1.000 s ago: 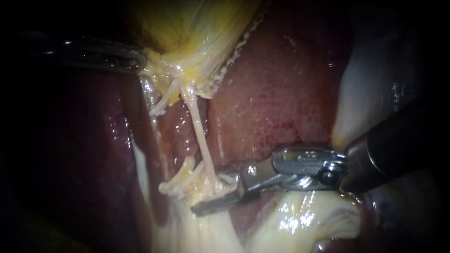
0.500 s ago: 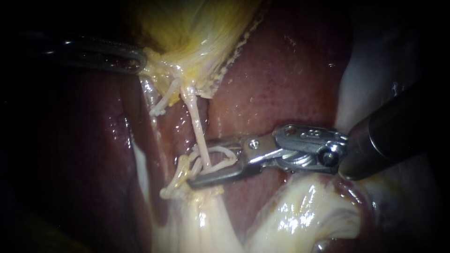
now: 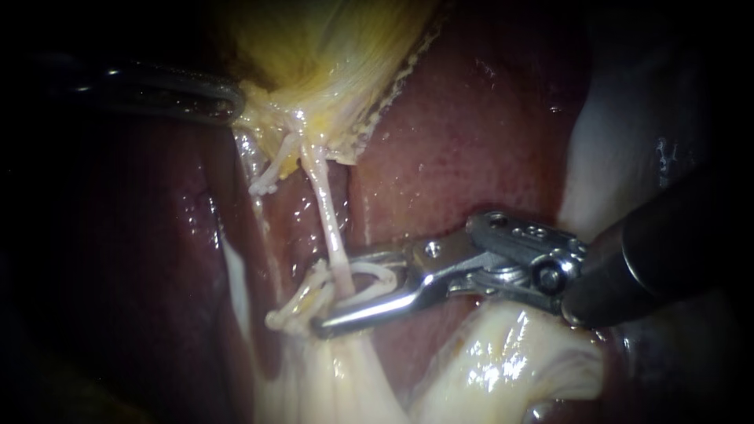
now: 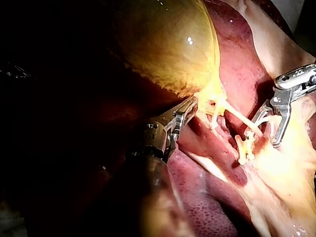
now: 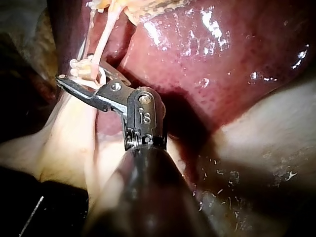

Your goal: Clipping first clip right tube

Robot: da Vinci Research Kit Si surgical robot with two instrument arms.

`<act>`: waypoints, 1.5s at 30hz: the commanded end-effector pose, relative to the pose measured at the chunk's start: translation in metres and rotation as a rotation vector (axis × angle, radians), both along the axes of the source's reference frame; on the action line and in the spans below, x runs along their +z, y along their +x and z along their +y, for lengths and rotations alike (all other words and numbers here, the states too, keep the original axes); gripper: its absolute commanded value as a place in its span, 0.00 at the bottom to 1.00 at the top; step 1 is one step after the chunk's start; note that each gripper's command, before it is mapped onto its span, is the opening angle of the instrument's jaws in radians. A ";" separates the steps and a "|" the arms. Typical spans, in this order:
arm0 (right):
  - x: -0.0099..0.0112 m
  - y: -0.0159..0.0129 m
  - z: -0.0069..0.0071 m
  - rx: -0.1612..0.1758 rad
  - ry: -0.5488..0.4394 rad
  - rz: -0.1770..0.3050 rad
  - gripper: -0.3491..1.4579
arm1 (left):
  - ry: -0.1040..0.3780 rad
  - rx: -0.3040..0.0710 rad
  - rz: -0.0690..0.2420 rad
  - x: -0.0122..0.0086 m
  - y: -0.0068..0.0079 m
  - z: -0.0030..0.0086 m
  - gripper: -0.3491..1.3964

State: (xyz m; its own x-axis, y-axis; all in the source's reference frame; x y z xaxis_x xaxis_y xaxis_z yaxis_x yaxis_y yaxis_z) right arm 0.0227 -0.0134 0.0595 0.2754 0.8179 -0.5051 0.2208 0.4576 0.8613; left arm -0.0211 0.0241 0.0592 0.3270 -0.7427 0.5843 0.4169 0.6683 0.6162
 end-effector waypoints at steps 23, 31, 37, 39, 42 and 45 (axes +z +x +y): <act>-0.0003 0.0013 -0.0006 -0.026 0.014 0.003 0.26 | 0.000 0.000 0.000 0.0001 0.0000 0.0000 0.00; 0.0001 0.0014 -0.0002 -0.037 0.095 -0.034 0.00 | 0.000 0.000 0.000 0.0001 0.0000 0.0000 0.00; 0.0000 0.0013 0.0001 -0.038 0.097 -0.033 0.00 | 0.000 0.000 0.000 0.0001 0.0000 0.0000 0.00; 0.0000 0.0013 0.0001 -0.039 0.102 -0.035 0.00 | 0.000 0.000 0.000 0.0001 0.0000 0.0000 0.00; 0.0000 0.0013 0.0001 -0.039 0.102 -0.035 0.00 | 0.000 0.000 0.000 0.0001 0.0000 0.0000 0.00; 0.0000 0.0013 0.0002 -0.039 0.102 -0.035 0.00 | 0.000 0.000 0.000 0.0001 0.0000 0.0000 0.00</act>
